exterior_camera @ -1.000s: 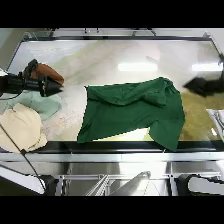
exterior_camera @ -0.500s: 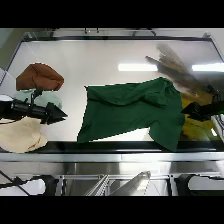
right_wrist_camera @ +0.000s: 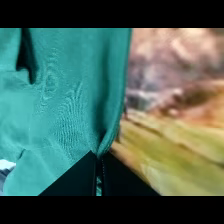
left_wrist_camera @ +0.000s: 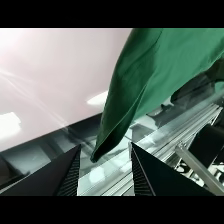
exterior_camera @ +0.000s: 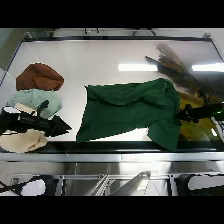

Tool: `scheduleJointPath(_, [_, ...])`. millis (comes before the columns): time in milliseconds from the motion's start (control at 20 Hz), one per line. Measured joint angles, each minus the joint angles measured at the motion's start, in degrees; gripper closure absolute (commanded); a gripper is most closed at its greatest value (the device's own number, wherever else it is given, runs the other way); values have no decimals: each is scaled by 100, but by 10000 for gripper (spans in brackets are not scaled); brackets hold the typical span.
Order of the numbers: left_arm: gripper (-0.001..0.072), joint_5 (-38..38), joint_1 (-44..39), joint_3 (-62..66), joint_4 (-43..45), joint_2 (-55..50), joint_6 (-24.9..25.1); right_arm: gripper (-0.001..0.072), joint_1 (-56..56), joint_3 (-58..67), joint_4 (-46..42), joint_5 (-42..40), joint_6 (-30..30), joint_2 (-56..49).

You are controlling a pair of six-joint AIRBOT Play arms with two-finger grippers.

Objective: Fold the shirts.

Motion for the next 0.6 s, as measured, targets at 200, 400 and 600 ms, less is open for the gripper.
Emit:
scheduleJointPath(200, [378, 487, -597, -271, 11, 7, -2, 693, 0, -2, 179, 136, -63, -37])
scheduleJointPath(400, [380, 898, -1237, -339, -61, 15, -7, 693, -4, -2, 225, 304, -85, -46])
scheduleJointPath(600, [682, 1172, -1493, -365, 28, 7, 2, 688, -17, 4, 317, 428, -103, -39])
